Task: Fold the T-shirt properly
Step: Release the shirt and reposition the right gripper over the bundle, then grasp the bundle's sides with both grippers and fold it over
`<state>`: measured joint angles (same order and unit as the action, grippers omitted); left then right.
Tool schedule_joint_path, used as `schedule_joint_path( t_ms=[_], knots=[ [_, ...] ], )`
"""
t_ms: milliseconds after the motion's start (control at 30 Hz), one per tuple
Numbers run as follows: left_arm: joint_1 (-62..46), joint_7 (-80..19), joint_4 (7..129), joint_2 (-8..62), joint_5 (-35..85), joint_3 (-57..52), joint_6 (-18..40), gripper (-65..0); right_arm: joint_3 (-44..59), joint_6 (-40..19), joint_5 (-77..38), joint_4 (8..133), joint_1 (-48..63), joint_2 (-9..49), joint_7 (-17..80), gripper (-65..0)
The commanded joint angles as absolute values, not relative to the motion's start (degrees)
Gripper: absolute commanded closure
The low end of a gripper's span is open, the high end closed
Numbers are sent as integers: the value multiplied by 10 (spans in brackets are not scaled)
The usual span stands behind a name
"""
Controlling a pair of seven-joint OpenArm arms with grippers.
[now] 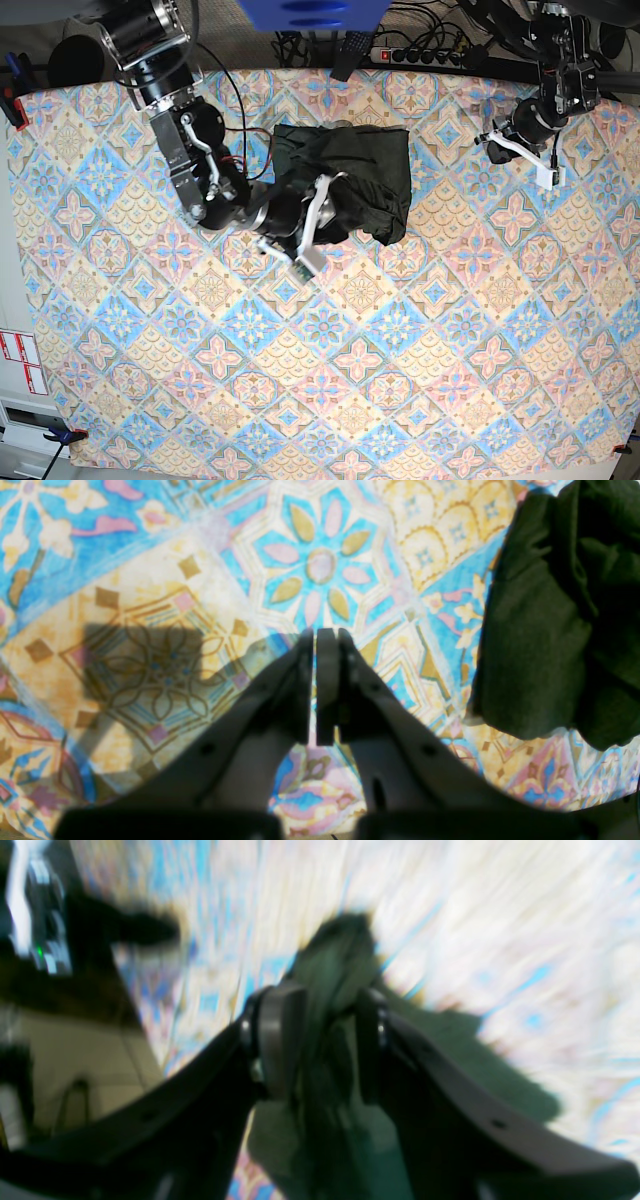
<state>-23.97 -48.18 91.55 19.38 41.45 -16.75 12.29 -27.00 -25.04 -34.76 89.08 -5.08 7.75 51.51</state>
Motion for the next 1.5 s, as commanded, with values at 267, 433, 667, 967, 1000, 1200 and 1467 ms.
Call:
schedule_joint_path(
  t_ms=[267,433,667,967,1000,1200,1467],
  knots=[
    [-238,-475,926,201,422,-171,126,0,-251,-253,-353,856,-58,101,512,-119],
    [-237,-475,926,192,419,-171,126,0,-302,-253,-353,847,-59,101,513,-116],
    [-232,-475,927,178,420,-171,126,0,-469,-253,-353,846,-104,98,513,-117],
    [-240,-477,995,174,417,-109,126,0,-545,-253,-353,846,-188,97,507,-117],
    [-245,-477,1011,174,417,-96,126,0,-530,-253,-353,846,-188,97,507,-117],
    [-264,-478,1076,174,417,-20,126,0,-430,-253,-352,846,-186,97,506,-116],
    [-224,-474,1081,169,407,106,122,0,-388,-252,-292,846,-184,97,512,-115]
  ],
)
